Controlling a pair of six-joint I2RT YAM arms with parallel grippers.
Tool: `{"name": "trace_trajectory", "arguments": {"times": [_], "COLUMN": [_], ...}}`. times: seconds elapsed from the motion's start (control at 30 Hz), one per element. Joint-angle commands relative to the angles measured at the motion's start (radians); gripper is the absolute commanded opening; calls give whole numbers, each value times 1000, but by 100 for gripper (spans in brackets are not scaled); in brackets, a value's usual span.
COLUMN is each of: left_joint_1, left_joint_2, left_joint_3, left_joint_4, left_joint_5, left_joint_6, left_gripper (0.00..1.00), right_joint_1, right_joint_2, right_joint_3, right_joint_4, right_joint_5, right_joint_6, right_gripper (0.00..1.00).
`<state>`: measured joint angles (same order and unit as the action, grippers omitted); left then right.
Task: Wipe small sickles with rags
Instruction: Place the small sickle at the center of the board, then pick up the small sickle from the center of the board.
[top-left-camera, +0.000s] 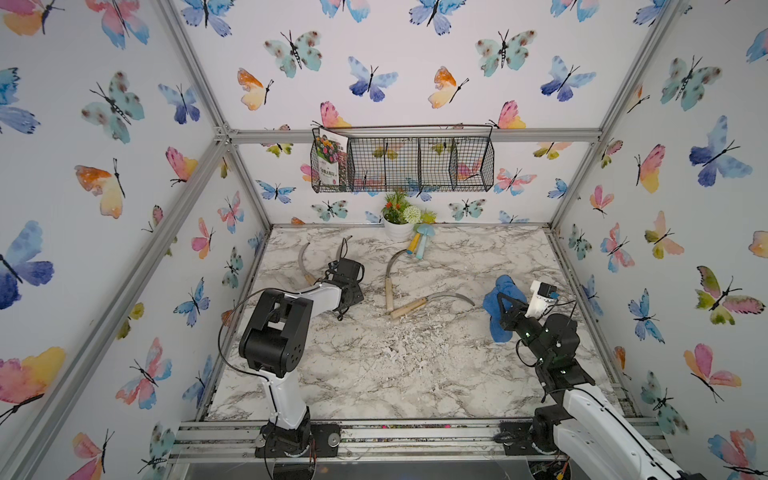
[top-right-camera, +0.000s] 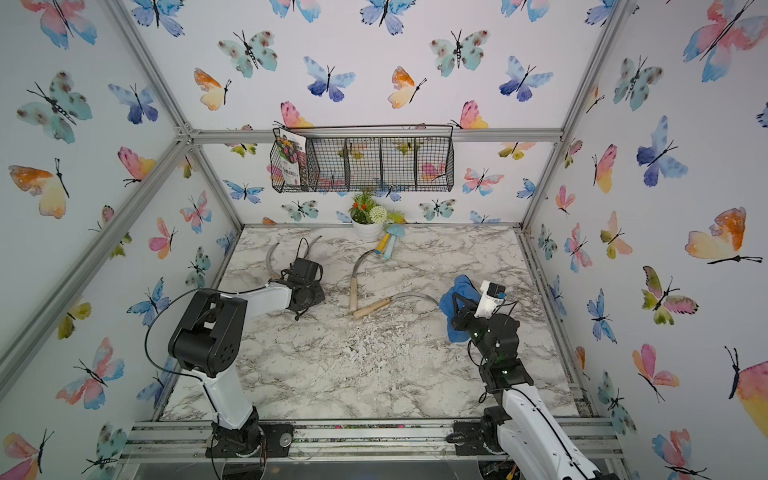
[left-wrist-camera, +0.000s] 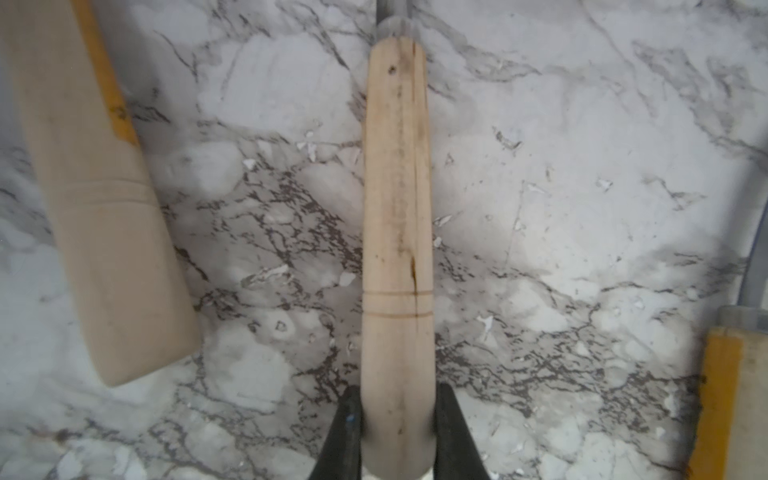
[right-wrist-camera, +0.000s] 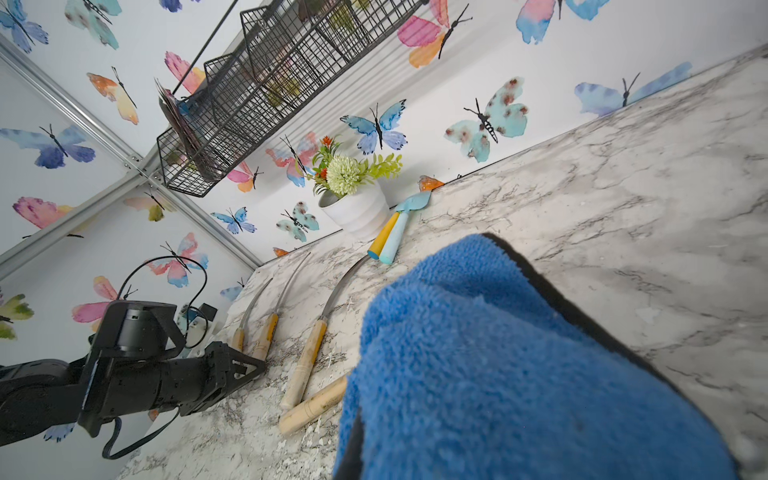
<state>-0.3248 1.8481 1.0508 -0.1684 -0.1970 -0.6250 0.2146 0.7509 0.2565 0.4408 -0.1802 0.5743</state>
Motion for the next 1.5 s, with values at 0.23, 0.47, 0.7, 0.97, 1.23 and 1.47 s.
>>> {"name": "trace_trajectory", "arguments": {"times": [0.23,0.47,0.7,0.97,1.23,1.47], "left_joint_1": [-2,-2,-15,-242,-378,-417], "left_joint_2": [122,56,-191,-595,-584,-425], "left_joint_3": [134,83,-27,-284,-460,-433], "left_joint_4": [-184,-150,-98,224,502,545], "left_joint_5": [-31,-6,3,-291,-181,-145], "left_joint_6": [36,41,6,90,140,113], "left_gripper": [0,54,99,99,99,96], "right_joint_1": [-4,-4,-3,-4,-5,-4], "right_joint_2": [1,2,-2,0,-10,-17], "right_joint_3": [-7,-7,-6,-5,-9,-14], "right_joint_4": [2,2,-1,-3,-11,-13], "right_joint_5": [13,10,8,-1,-16,-21], "right_joint_6": [-25,-25,-25,-25,-24,-24], "right_gripper": [2,2,2,2,2,2]}}
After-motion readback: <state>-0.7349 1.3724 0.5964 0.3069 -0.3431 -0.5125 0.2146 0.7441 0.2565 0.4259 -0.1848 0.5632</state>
